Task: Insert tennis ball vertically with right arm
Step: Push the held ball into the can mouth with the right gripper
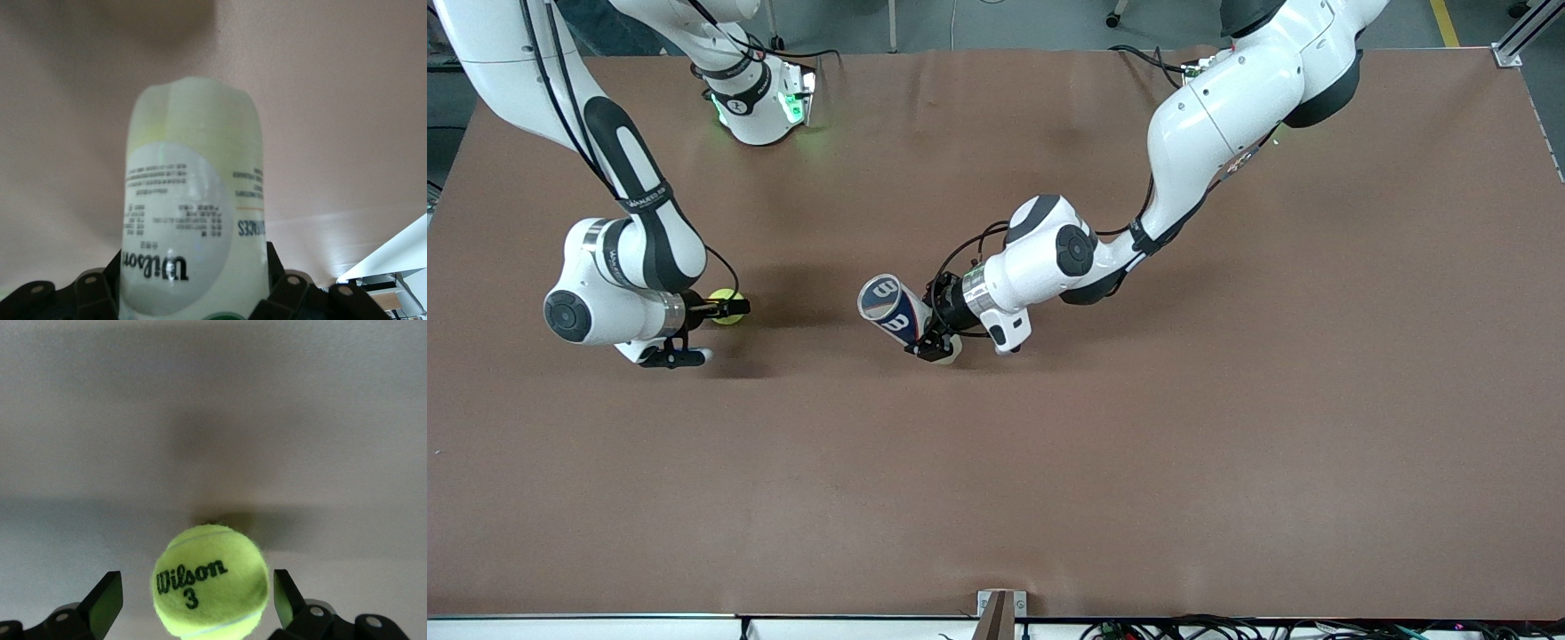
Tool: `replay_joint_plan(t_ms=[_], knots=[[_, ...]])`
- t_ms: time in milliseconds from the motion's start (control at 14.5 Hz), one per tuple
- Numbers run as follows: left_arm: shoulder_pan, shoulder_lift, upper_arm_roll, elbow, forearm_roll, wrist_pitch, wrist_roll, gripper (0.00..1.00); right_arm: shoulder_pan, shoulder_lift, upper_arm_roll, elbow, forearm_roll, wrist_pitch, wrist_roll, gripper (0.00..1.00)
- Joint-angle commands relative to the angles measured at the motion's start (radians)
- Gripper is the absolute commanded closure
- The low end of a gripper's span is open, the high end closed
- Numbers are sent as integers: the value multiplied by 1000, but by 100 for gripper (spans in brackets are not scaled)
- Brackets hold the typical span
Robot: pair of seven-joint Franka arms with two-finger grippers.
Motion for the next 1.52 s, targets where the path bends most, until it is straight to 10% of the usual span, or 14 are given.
replay_joint_plan(t_ms=[0, 414, 829, 1450], knots=[[-6, 2, -8, 14, -25, -14, 7, 23, 12, -14, 2, -38, -16, 34, 0, 1], [-13, 11, -9, 14, -31, -14, -1, 23, 13, -3, 2, -59, -16, 58, -3, 11], [-37, 26, -11, 14, -31, -14, 7, 24, 26, -2, 2, -50, -16, 45, -4, 62], [-66, 37, -12, 22, -103, -12, 7, 28, 72, -166, 8, 207, 28, -461, 25, 63]])
